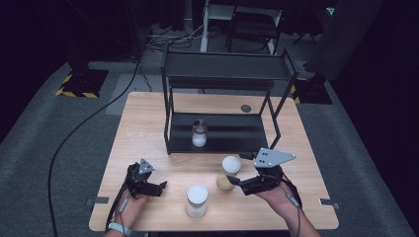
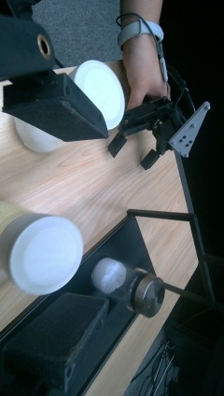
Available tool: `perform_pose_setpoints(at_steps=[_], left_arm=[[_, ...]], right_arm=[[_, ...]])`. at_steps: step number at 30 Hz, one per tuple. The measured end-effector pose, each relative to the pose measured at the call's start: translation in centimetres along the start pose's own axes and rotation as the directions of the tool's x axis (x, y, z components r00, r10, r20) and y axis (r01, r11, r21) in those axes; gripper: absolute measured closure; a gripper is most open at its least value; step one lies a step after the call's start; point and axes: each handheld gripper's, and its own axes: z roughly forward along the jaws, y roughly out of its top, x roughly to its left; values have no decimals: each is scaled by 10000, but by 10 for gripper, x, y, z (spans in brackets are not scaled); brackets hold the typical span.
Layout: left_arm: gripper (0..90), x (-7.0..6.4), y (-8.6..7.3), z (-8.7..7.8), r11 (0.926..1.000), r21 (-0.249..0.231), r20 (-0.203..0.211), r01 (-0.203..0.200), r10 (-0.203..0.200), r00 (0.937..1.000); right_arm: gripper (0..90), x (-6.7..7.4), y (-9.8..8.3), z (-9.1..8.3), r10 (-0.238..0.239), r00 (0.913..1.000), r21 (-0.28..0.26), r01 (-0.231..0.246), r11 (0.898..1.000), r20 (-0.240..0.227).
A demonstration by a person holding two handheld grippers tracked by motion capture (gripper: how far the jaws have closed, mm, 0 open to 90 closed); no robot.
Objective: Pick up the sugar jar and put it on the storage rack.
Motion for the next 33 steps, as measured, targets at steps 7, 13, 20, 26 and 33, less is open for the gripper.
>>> perform_pose_setpoints(at_steps=[7,13,20,26,33], left_arm=[[6,0,0,0,10000,-3,-3,5,-5,10000],[6,0,0,0,10000,1,-9,-6,6,10000],[6,0,0,0,10000,2,-13,8,-8,10000],[6,0,0,0,10000,2,-14,11,-11,10000],[7,0,0,0,10000,0,-15,9,-9,10000]], right_arm=[[153,8,7,11,-61,9999,35,62,10000,-121],[153,19,12,20,68,9999,173,-66,9998,-102],[153,28,13,28,139,9998,201,-135,9997,-174],[153,35,13,34,80,9995,219,-73,9997,-317],[153,44,12,44,-24,9987,303,40,9995,-508]])
